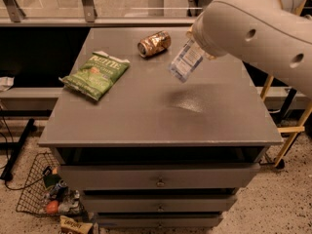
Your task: Place blue plastic bottle upright
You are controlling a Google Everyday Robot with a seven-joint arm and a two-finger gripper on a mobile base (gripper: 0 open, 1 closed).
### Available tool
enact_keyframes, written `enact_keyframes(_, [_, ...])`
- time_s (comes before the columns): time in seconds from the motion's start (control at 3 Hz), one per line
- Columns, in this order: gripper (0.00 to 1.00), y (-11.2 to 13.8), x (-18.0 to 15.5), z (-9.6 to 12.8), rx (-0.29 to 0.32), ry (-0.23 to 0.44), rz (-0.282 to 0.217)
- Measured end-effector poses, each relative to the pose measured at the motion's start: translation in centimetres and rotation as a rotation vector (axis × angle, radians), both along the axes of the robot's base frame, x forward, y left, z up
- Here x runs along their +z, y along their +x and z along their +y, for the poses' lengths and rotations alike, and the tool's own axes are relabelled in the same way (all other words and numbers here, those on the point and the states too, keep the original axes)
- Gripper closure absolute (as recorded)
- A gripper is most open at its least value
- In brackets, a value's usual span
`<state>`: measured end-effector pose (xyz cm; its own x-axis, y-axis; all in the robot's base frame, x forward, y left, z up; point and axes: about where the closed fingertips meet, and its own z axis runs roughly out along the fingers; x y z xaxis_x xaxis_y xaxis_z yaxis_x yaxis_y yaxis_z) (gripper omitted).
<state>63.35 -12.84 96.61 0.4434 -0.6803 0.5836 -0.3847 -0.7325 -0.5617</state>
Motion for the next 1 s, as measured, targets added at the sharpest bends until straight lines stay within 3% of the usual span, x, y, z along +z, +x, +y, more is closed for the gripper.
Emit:
enact_keyframes(0.33, [1.00, 0.0, 0.0, 0.1, 0.000, 0.003, 0.001])
enact_keyframes(0.67, [1.00, 0.8, 1.1, -0.4, 0.062, -0.075, -0.082])
enact_keyframes(1.0, [1.00, 2.7, 3.9, -2.5, 0.180, -0.269, -0.254])
